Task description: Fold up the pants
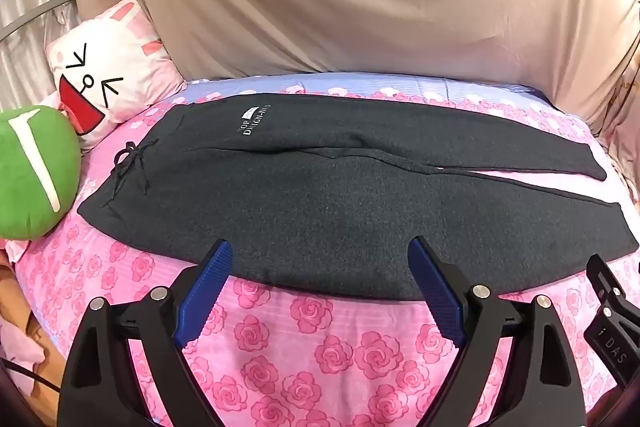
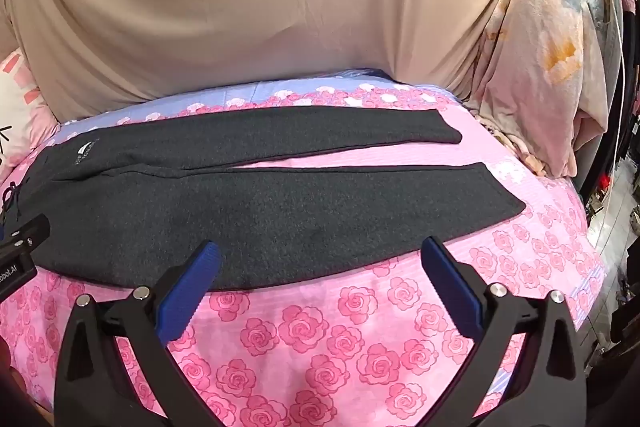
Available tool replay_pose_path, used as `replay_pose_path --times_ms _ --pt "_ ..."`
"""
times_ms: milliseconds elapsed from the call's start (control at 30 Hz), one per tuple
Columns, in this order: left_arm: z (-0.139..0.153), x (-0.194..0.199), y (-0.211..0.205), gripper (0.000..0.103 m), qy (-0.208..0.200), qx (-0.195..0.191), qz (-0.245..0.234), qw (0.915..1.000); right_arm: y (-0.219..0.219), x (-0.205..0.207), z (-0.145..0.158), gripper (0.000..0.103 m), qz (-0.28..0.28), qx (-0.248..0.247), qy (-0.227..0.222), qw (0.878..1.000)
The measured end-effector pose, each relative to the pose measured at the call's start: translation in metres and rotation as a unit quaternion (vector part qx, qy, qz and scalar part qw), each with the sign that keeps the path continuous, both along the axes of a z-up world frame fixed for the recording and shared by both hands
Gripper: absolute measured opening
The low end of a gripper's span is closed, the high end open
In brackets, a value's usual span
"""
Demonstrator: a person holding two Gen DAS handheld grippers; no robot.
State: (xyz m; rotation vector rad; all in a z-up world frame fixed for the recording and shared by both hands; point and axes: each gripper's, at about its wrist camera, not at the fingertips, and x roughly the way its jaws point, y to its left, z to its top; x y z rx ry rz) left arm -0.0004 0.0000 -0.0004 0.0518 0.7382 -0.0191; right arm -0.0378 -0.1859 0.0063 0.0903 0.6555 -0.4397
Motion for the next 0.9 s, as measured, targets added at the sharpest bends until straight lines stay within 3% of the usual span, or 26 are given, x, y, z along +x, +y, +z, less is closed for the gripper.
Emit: replay_pose_path --times_ms 100,900 --pt "0.0 0.0 0.001 0.086 0.001 0.001 0.006 1.0 0.007 0.007 -0.003 0.098 0.001 -0.012 0.018 1.0" --pt "-0.002 0.005 0.0 0.086 0.001 0.009 -0.002 1.0 0.001 0.005 -0.009 0.098 0.001 0.0 0.015 1.0"
